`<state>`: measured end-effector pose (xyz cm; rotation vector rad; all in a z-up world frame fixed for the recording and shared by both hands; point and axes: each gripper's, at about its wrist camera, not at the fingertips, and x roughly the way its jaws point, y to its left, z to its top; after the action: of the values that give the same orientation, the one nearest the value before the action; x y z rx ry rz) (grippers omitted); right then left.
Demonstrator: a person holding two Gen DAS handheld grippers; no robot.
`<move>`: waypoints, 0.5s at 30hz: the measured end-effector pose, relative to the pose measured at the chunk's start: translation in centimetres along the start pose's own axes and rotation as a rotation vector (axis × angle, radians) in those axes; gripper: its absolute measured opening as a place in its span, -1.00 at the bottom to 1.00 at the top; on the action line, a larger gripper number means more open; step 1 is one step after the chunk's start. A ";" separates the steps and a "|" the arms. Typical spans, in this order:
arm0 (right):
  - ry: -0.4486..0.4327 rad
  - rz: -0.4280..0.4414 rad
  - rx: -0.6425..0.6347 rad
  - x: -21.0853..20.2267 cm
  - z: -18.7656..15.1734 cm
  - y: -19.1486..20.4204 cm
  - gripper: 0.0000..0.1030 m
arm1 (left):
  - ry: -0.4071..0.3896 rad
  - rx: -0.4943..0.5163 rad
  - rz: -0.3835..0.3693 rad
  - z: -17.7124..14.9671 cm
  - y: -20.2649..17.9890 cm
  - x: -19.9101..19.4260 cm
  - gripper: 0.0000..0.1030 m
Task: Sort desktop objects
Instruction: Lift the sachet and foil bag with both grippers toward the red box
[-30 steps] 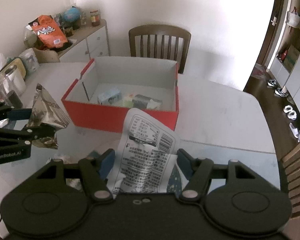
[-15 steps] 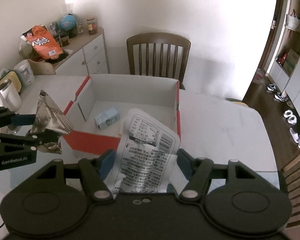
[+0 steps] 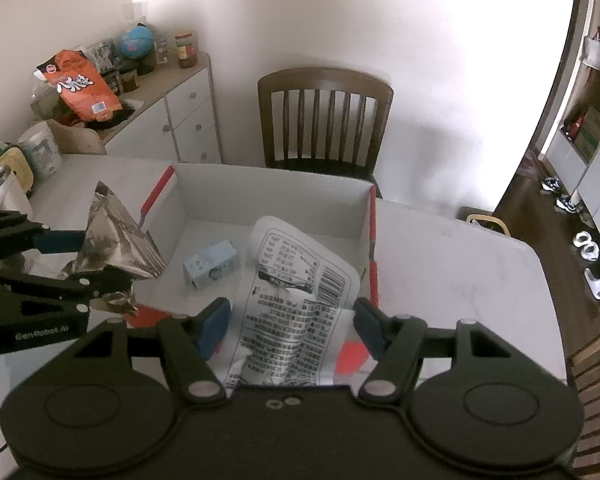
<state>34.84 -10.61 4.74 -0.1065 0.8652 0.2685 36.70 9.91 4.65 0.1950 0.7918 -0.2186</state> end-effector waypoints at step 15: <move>0.016 -0.028 0.008 4.4 2.7 -0.6 0.31 | 0.040 0.062 -0.020 1.7 0.4 4.7 -0.04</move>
<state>39.69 -9.76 3.07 -0.1131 0.8797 0.2379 41.20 9.30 2.47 0.2501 0.8276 -0.2593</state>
